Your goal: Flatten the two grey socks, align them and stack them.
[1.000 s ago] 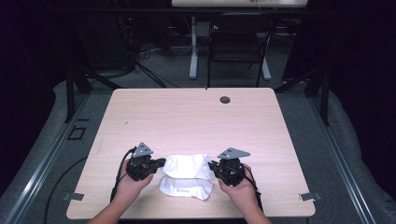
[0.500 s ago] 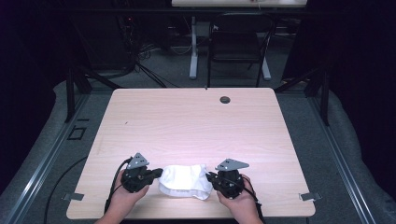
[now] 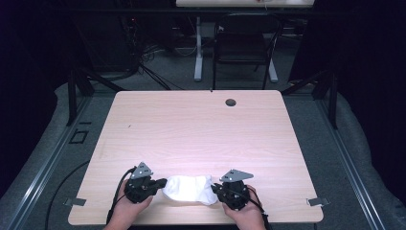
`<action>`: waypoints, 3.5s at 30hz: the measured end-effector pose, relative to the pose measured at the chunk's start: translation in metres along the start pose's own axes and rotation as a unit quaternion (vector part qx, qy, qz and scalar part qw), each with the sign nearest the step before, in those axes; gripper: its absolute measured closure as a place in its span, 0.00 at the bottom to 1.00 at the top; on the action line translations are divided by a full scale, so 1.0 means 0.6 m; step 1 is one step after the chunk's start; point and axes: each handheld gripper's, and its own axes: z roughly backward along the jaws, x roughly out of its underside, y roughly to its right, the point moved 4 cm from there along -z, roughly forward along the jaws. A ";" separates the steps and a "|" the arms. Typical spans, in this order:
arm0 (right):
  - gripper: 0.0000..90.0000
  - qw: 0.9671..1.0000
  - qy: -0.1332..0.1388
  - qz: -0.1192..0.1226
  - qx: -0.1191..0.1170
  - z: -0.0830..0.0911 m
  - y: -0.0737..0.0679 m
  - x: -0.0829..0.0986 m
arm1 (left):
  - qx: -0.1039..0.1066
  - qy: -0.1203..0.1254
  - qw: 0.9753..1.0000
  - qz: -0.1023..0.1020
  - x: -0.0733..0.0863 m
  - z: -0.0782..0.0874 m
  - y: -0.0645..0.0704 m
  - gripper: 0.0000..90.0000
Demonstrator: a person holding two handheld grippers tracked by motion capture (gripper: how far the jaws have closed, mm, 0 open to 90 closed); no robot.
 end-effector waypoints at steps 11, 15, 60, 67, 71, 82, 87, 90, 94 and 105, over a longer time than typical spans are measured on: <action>0.95 1.000 -0.004 -0.002 -0.001 -0.015 0.002 0.003 | -0.004 -0.010 1.000 0.003 0.009 -0.010 -0.007 0.99; 0.95 1.000 -0.002 0.002 -0.001 -0.020 0.003 0.003 | -0.005 -0.013 1.000 0.003 0.010 -0.013 -0.007 0.99; 0.79 0.999 -0.021 0.030 0.007 -0.049 -0.006 0.011 | 0.019 -0.023 0.999 -0.031 0.019 -0.031 0.014 0.71; 0.81 0.999 -0.036 0.036 0.007 -0.053 -0.006 0.022 | 0.022 -0.031 0.999 -0.032 0.028 -0.037 0.013 0.70; 0.81 0.999 -0.035 0.036 0.007 -0.053 -0.006 0.024 | 0.023 -0.031 0.999 -0.035 0.030 -0.038 0.012 0.71; 0.82 0.999 -0.032 0.029 0.012 -0.060 0.009 0.015 | 0.020 -0.019 0.999 -0.020 0.021 -0.050 0.006 0.71; 0.82 0.999 -0.032 0.015 0.006 -0.067 0.031 0.003 | 0.016 -0.013 1.000 -0.015 0.010 -0.062 -0.001 0.70; 0.82 1.000 -0.031 -0.001 0.002 -0.071 0.041 -0.002 | 0.016 -0.010 1.000 -0.009 0.003 -0.068 -0.007 0.70; 0.83 0.999 -0.033 -0.006 0.006 -0.076 0.049 -0.009 | 0.012 -0.006 1.000 0.001 -0.003 -0.075 -0.013 0.70; 0.83 0.999 -0.032 -0.014 0.013 -0.089 0.067 -0.023 | 0.006 0.005 1.000 0.007 -0.013 -0.086 -0.025 0.70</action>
